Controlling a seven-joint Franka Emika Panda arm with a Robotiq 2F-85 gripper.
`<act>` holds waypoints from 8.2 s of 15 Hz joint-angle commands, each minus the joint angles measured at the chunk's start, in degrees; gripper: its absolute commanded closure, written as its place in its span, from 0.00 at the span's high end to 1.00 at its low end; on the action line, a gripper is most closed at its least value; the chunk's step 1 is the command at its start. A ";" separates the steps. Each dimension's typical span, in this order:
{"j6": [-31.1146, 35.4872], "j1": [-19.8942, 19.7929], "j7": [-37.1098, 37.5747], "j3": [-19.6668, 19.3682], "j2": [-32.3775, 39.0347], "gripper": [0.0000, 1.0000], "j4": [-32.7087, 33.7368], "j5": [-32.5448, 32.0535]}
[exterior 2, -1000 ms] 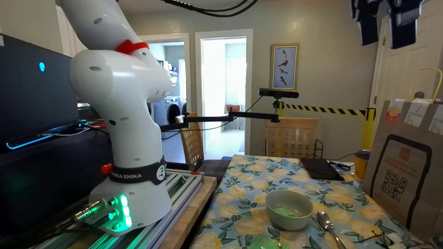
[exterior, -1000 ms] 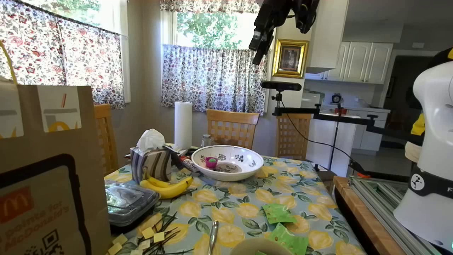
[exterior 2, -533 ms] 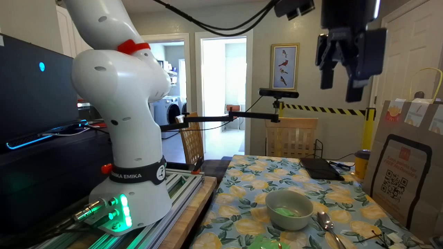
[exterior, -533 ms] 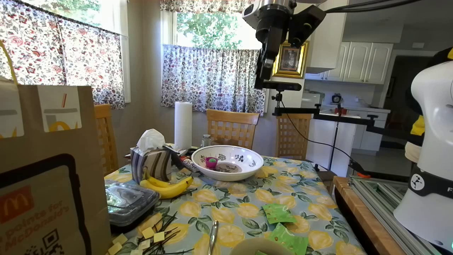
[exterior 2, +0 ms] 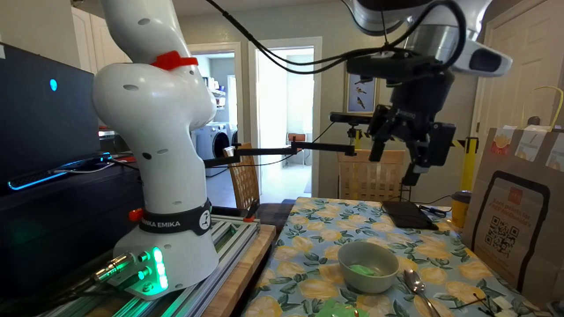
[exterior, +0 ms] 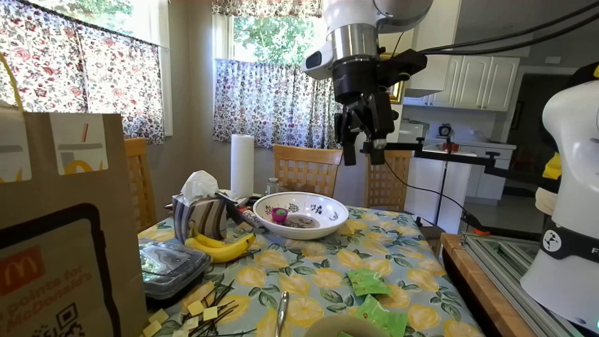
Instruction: Remove the green sachet from the bowl, then put another green sachet in the bowl
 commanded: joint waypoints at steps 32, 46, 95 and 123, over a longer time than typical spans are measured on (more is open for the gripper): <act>23.31 -1.11 15.37 10.96 18.95 1.00 -0.75 2.18; 22.73 -0.25 16.46 15.56 28.15 1.00 0.10 -1.36; 40.48 7.60 42.23 11.81 18.30 0.03 -12.31 -16.84; 45.64 -9.85 26.82 8.36 21.97 1.00 -16.69 9.36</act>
